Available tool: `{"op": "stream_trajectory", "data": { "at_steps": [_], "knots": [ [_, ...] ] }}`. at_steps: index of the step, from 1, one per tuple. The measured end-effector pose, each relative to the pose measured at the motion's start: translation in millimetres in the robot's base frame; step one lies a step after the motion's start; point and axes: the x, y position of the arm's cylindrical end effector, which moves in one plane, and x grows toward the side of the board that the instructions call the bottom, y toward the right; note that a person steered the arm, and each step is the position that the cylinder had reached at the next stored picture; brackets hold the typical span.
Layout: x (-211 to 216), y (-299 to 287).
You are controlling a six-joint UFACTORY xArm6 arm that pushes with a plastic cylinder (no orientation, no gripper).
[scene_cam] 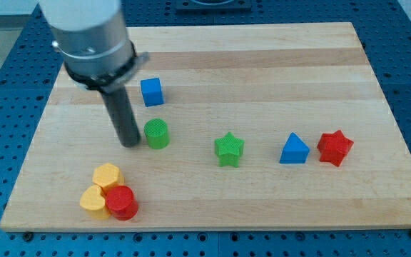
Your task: Push the green circle closer to the green star
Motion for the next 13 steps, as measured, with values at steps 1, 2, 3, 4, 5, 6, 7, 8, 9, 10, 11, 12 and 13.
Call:
{"op": "stream_trajectory", "data": {
  "at_steps": [1, 2, 3, 4, 5, 6, 7, 8, 9, 10, 11, 12, 13],
  "knots": [
    [-22, 28],
    [-9, 54],
    [-1, 62],
    [0, 73],
    [0, 77],
    [0, 78],
    [4, 78],
    [10, 78],
    [10, 78],
    [-26, 39],
    [-26, 39],
    [-25, 39],
    [-21, 30]
  ]
}}
